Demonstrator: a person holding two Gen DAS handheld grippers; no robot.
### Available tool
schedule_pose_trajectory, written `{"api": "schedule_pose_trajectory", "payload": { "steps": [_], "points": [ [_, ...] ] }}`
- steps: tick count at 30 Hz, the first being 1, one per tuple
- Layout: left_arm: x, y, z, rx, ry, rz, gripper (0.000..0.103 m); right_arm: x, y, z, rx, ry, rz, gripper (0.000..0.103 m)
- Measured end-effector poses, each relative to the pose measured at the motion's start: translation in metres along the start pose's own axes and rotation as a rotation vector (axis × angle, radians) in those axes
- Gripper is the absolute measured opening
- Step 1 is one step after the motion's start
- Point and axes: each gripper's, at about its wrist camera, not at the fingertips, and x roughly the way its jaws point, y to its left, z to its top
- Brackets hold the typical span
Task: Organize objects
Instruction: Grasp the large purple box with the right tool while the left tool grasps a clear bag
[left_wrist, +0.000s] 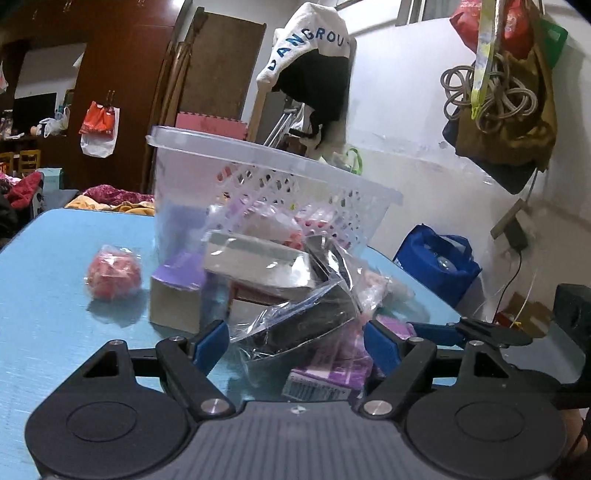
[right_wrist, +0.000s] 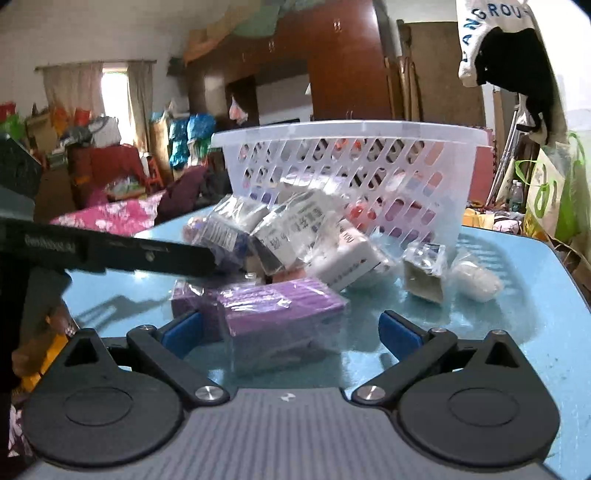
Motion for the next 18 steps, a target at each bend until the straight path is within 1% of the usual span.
{"api": "schedule_pose_trajectory", "payload": {
  "steps": [1, 4, 6, 9, 13, 15, 16, 18],
  "points": [
    [0.002, -0.002, 0.000, 0.002, 0.003, 0.002, 0.084, 0.000, -0.001, -0.001, 0.004, 0.002, 0.003, 0.095],
    [0.009, -0.005, 0.000, -0.016, 0.001, 0.026, 0.084, 0.001, 0.003, -0.005, 0.006, 0.006, 0.014, 0.088],
    [0.012, -0.005, -0.001, -0.020, -0.001, 0.040, 0.084, 0.003, 0.004, -0.006, -0.007, 0.002, 0.004, 0.084],
    [0.015, -0.005, -0.002, -0.011, -0.001, 0.070, 0.084, 0.000, 0.006, -0.008, -0.009, -0.005, 0.008, 0.073],
    [0.013, -0.004, -0.001, -0.008, -0.026, 0.077, 0.083, -0.003, 0.005, -0.009, -0.006, -0.010, 0.005, 0.071],
    [0.009, -0.005, -0.001, 0.002, -0.053, 0.066, 0.069, -0.006, 0.005, -0.010, -0.005, -0.014, 0.004, 0.071],
    [0.009, -0.005, -0.001, 0.006, -0.053, 0.058, 0.058, -0.008, 0.005, -0.010, -0.005, -0.017, 0.004, 0.071],
    [0.006, -0.005, -0.002, 0.015, -0.053, 0.045, 0.055, -0.011, 0.004, -0.009, -0.004, -0.028, 0.000, 0.071]
  ]
}}
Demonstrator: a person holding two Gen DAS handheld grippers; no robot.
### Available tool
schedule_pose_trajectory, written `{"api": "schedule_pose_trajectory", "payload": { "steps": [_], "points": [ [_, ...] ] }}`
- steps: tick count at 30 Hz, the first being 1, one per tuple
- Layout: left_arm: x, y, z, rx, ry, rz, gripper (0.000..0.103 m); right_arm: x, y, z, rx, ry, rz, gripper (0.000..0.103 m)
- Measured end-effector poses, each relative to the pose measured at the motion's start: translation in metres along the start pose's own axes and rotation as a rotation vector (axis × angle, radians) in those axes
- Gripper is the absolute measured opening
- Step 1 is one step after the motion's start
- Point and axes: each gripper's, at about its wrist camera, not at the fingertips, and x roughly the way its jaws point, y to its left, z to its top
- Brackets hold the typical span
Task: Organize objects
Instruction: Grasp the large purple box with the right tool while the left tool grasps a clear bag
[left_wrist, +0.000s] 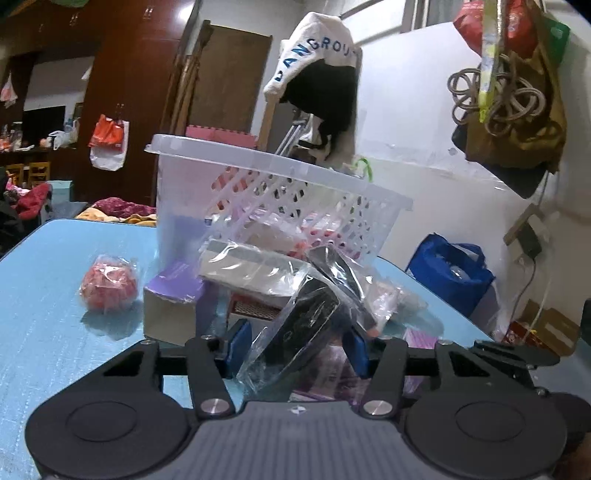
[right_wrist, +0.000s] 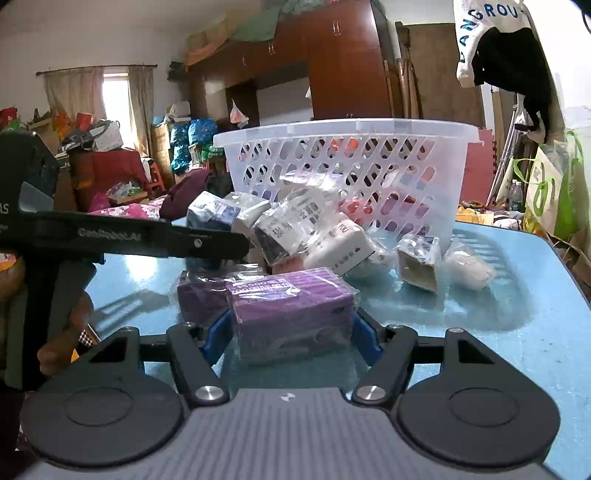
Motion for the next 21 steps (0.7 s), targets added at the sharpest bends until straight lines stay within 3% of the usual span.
{"api": "schedule_pose_trajectory", "payload": {
  "steps": [10, 16, 21],
  "points": [
    [-0.022, -0.006, -0.001, 0.085, -0.085, 0.020, 0.044, -0.009, -0.005, 0.005, 0.002, -0.023, -0.023, 0.070],
    [-0.027, -0.001, 0.003, 0.068, -0.121, 0.008, 0.042, -0.012, -0.004, 0.008, -0.012, -0.035, -0.040, 0.069],
    [-0.032, 0.007, 0.005, 0.027, -0.136, -0.083, 0.042, -0.017, -0.005, 0.013, -0.008, -0.056, -0.040, 0.069]
  ]
}}
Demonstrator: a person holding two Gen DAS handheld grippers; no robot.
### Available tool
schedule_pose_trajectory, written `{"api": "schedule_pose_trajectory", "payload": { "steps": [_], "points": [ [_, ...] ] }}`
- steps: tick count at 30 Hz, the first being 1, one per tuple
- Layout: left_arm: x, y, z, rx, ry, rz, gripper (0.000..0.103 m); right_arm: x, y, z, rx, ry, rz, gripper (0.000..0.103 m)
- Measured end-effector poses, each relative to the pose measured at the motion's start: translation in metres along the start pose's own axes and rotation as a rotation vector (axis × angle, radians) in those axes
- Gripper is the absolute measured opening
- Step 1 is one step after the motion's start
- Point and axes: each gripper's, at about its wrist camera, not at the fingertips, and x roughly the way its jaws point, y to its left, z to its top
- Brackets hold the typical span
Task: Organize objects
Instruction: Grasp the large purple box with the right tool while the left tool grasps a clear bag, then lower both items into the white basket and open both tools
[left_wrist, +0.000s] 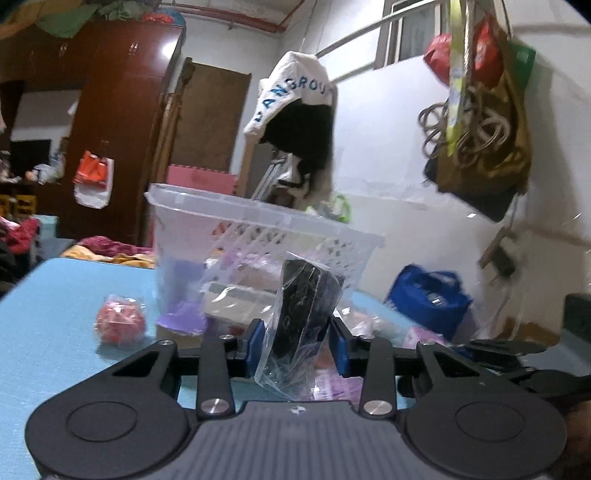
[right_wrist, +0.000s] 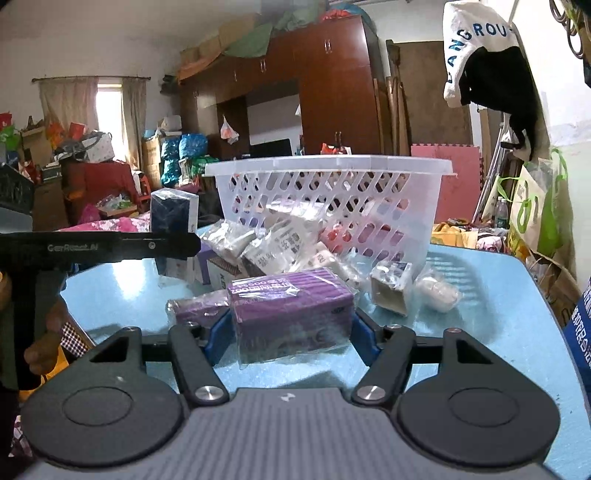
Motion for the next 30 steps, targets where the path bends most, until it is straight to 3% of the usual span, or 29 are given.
{"api": "schedule_pose_trajectory", "payload": {
  "steps": [12, 16, 20, 25, 30],
  "points": [
    [-0.011, -0.005, 0.013, -0.006, -0.053, -0.027, 0.041, -0.010, 0.000, 0.021, -0.016, -0.058, -0.027, 0.069],
    [-0.010, -0.006, 0.042, -0.021, -0.089, -0.050, 0.041, -0.011, 0.003, 0.061, -0.070, -0.103, -0.039, 0.069],
    [0.012, -0.008, 0.094, -0.039, -0.101, -0.048, 0.041, 0.007, 0.001, 0.119, -0.100, -0.140, -0.057, 0.069],
    [0.069, 0.009, 0.144, -0.113, -0.010, 0.057, 0.041, 0.069, -0.020, 0.176, -0.075, -0.039, -0.113, 0.069],
    [0.106, 0.027, 0.145, -0.164, 0.091, 0.126, 0.041, 0.117, -0.040, 0.176, -0.050, 0.095, -0.170, 0.069]
  ]
}}
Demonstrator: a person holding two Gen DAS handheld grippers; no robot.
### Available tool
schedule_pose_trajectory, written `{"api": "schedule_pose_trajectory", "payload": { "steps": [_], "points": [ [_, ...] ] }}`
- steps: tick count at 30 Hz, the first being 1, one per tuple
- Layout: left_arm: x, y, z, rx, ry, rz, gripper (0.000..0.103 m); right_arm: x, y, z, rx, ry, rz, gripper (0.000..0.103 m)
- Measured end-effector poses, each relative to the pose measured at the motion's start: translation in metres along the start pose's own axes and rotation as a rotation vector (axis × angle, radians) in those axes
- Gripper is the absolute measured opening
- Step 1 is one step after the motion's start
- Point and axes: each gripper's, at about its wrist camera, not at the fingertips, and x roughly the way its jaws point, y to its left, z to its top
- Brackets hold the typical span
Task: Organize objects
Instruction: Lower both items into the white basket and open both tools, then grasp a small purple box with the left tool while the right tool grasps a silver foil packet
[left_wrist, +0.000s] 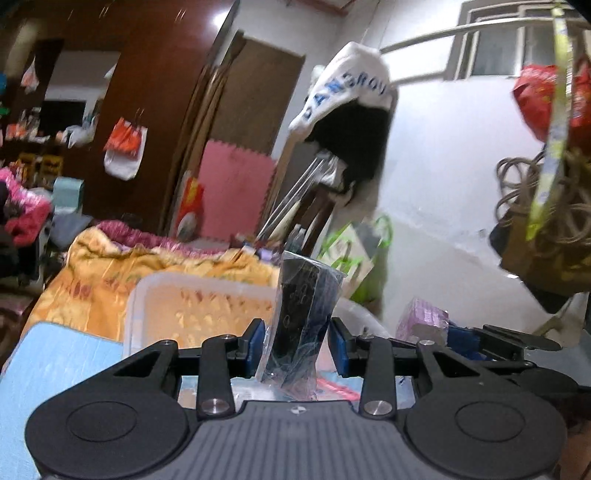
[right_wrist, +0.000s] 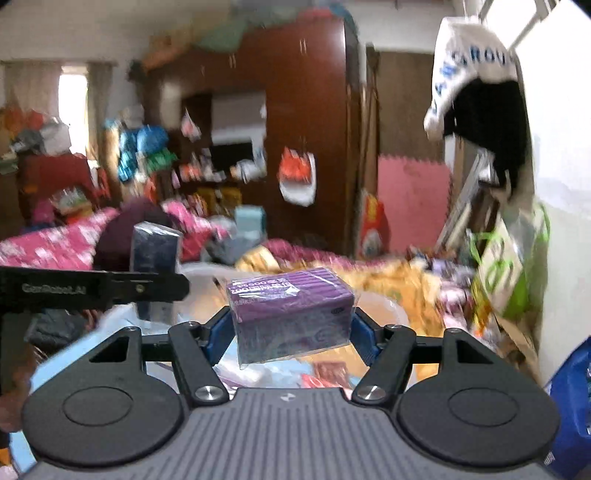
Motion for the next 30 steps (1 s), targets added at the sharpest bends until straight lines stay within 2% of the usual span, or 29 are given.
{"api": "schedule_pose_trajectory", "payload": {
  "steps": [3, 6, 8, 9, 10, 14, 16, 17, 19, 22, 23, 25, 28, 30],
  "points": [
    [0.004, 0.002, -0.001, -0.007, 0.000, 0.030, 0.041, 0.007, -0.002, -0.008, 0.019, 0.015, 0.009, 0.069],
    [0.012, 0.007, 0.003, -0.009, 0.034, 0.032, 0.045, 0.008, 0.004, -0.011, -0.031, 0.003, -0.009, 0.073],
    [0.016, 0.009, 0.004, 0.007, 0.039, 0.073, 0.065, 0.002, 0.008, -0.011, -0.049, -0.018, -0.038, 0.086],
    [0.014, 0.010, 0.004, 0.014, 0.021, 0.091, 0.066, -0.006, 0.011, -0.013, -0.054, -0.039, -0.055, 0.100],
    [0.009, 0.011, 0.001, 0.017, 0.004, 0.097, 0.067, -0.015, 0.012, -0.016, -0.055, -0.064, -0.062, 0.103],
    [-0.026, 0.012, -0.016, 0.035, -0.031, 0.013, 0.067, -0.052, 0.007, -0.031, -0.002, -0.114, 0.011, 0.103],
    [-0.051, 0.009, -0.037, 0.079, -0.055, -0.002, 0.073, -0.067, 0.006, -0.049, 0.032, -0.138, 0.048, 0.103],
    [-0.063, 0.007, -0.051, 0.108, -0.059, -0.014, 0.076, -0.072, 0.006, -0.060, 0.044, -0.138, 0.077, 0.103],
    [-0.084, 0.005, -0.086, 0.156, -0.050, -0.047, 0.077, -0.073, 0.012, -0.085, 0.051, -0.118, 0.131, 0.103],
    [-0.098, 0.006, -0.133, 0.212, 0.010, -0.086, 0.077, -0.063, 0.021, -0.108, 0.059, -0.088, 0.161, 0.103],
    [-0.101, 0.007, -0.146, 0.228, 0.020, -0.088, 0.077, -0.059, 0.024, -0.112, 0.061, -0.086, 0.165, 0.102],
    [-0.100, 0.014, -0.161, 0.246, 0.037, -0.072, 0.077, -0.052, 0.038, -0.120, 0.017, -0.062, 0.175, 0.081],
    [-0.095, 0.027, -0.159, 0.208, 0.029, -0.045, 0.077, -0.042, 0.058, -0.127, -0.054, -0.039, 0.156, 0.081],
    [-0.093, 0.029, -0.159, 0.195, 0.034, -0.052, 0.077, -0.042, 0.073, -0.134, -0.120, -0.053, 0.107, 0.080]
  ]
}}
